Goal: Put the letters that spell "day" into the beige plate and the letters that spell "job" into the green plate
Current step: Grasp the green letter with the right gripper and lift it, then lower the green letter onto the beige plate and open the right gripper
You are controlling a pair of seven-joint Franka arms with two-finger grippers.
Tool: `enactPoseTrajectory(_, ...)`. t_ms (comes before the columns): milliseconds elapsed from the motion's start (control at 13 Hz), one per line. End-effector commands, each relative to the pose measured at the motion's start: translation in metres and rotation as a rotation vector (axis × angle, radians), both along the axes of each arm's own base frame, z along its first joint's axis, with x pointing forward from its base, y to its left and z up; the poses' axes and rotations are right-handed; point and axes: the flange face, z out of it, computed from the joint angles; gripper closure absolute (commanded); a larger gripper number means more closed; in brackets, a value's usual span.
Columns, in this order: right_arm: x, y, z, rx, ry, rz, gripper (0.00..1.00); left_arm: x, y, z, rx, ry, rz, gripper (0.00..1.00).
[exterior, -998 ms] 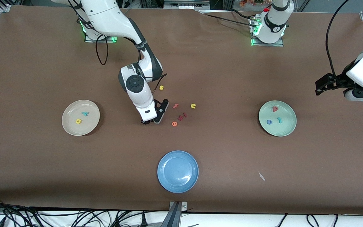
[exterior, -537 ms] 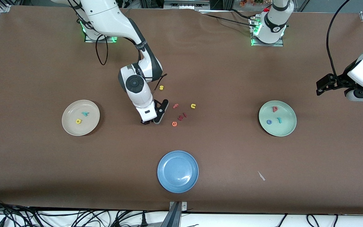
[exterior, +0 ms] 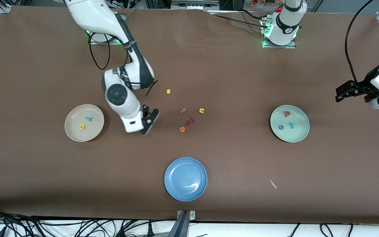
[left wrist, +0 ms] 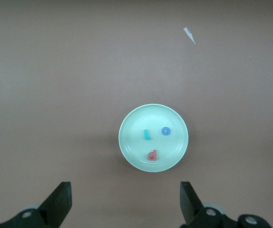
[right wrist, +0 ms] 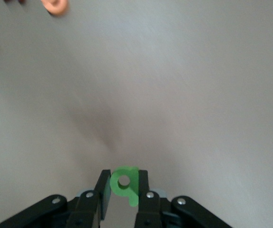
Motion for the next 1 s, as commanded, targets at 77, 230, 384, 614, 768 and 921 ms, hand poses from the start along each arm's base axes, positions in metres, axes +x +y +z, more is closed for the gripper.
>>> enactPoseTrajectory(77,0.012,-0.080,0.024,-0.034,0.054,-0.081,1.00,-0.004,0.003,0.018,-0.035,0.038,-0.006,0.00)
enactPoseTrajectory(230,0.014,-0.121,0.024,-0.055,0.060,-0.145,1.00,-0.007,0.003,0.043,-0.050,0.028,-0.001,0.00)
enactPoseTrajectory(384,0.013,-0.154,0.023,-0.074,0.067,-0.205,1.00,-0.010,0.003,0.045,-0.051,0.045,-0.001,0.00)
enactPoseTrajectory(614,0.015,-0.203,0.017,-0.095,0.074,-0.288,1.00,-0.012,0.002,0.046,-0.050,0.056,-0.003,0.00)
enactPoseTrajectory(768,0.019,-0.231,0.008,-0.107,0.079,-0.334,0.95,-0.012,0.004,0.047,-0.047,0.056,0.008,0.00)
enactPoseTrajectory(921,0.021,-0.229,0.008,-0.091,0.080,-0.344,0.01,-0.013,0.002,0.048,-0.042,0.053,0.005,0.00)
